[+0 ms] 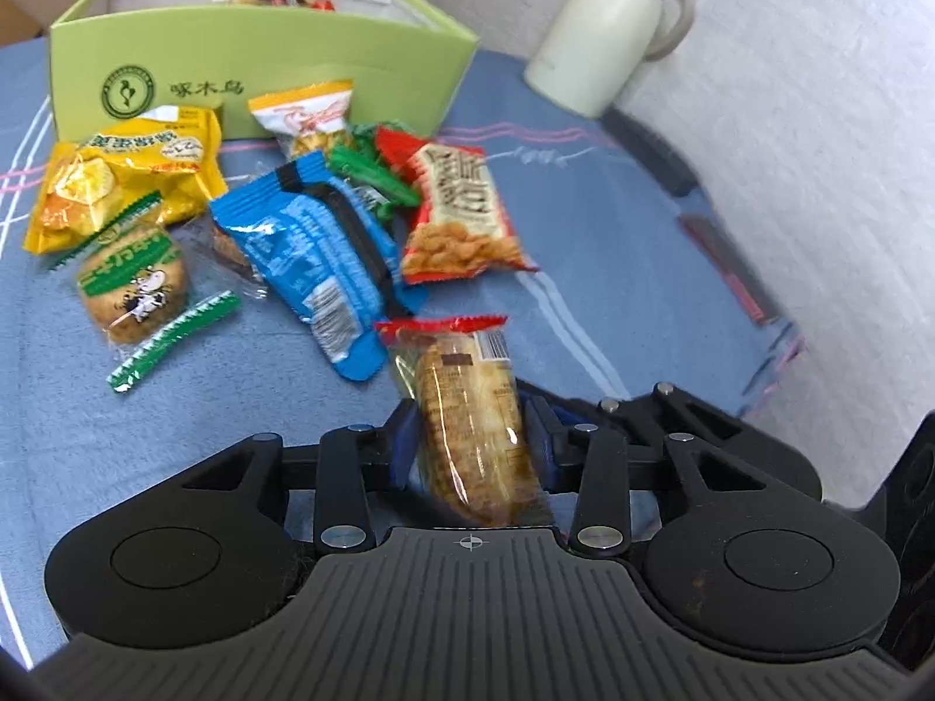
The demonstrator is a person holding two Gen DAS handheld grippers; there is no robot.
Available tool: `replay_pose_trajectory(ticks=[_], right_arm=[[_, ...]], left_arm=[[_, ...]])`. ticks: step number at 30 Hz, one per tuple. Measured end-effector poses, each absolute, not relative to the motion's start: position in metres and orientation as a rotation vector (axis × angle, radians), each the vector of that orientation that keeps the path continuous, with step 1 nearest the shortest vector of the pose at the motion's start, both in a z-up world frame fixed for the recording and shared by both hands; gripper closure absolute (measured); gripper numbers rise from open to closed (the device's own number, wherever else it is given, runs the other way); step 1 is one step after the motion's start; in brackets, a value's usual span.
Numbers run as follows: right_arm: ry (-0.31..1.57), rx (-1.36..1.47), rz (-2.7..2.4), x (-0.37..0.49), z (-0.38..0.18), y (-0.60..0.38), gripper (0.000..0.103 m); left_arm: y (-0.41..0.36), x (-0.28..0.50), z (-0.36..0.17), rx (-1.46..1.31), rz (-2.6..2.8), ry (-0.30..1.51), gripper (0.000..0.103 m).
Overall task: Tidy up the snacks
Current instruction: 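Carry the long biscuit pack into the green box and open the left gripper, then move the left gripper to the blue wafer packet and grasp it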
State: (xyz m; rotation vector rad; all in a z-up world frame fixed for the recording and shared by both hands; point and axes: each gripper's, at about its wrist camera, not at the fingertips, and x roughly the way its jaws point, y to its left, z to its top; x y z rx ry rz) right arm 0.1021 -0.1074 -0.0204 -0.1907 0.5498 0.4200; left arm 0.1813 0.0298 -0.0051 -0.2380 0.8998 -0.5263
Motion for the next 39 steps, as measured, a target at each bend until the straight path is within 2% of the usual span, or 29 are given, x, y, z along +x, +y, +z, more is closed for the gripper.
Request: replay_pose_trajectory(ticks=[8, 16, 20, 25, 27, 29, 33, 36, 38, 39], right_arm=[[0.444, -0.246, 0.404, 0.143, 0.025, -0.118, 0.033], [0.349, -0.319, 0.446, 0.271, 0.069, -0.101, 0.030], [0.409, -0.337, 0.456, 0.343, 0.063, -0.100, 0.028], [0.533, -0.270, 0.527, 0.408, 0.038, -0.109, 0.029], [0.528, -0.239, 0.533, 0.417, 0.035, -0.112, 0.027], [0.495, -0.190, 0.535, 0.408, 0.040, -0.120, 0.019], [0.375, -0.186, 0.506, 0.364, 0.067, -0.134, 0.010], [0.312, -0.197, 0.483, 0.317, 0.084, -0.142, 0.010], [0.310, -0.180, 0.491, 0.281, 0.084, -0.144, 0.010], [0.325, -0.171, 0.500, 0.267, 0.080, -0.144, 0.010]], left_arm=[[0.018, 0.217, 0.045, -0.257, -0.556, 0.802, 0.085], [0.029, 0.335, 0.104, -0.255, -0.484, 0.699, 0.085], [0.024, 0.408, 0.102, -0.282, -0.447, 0.751, 0.086], [0.017, 0.470, 0.065, -0.297, -0.380, 0.850, 0.086], [0.019, 0.473, 0.057, -0.300, -0.385, 0.849, 0.079], [0.025, 0.467, 0.060, -0.306, -0.404, 0.822, 0.057], [0.043, 0.430, 0.095, -0.312, -0.422, 0.669, 0.044], [0.053, 0.390, 0.120, -0.315, -0.455, 0.575, 0.036], [0.058, 0.360, 0.132, -0.300, -0.473, 0.525, 0.026], [0.060, 0.342, 0.133, -0.290, -0.475, 0.512, 0.025]])
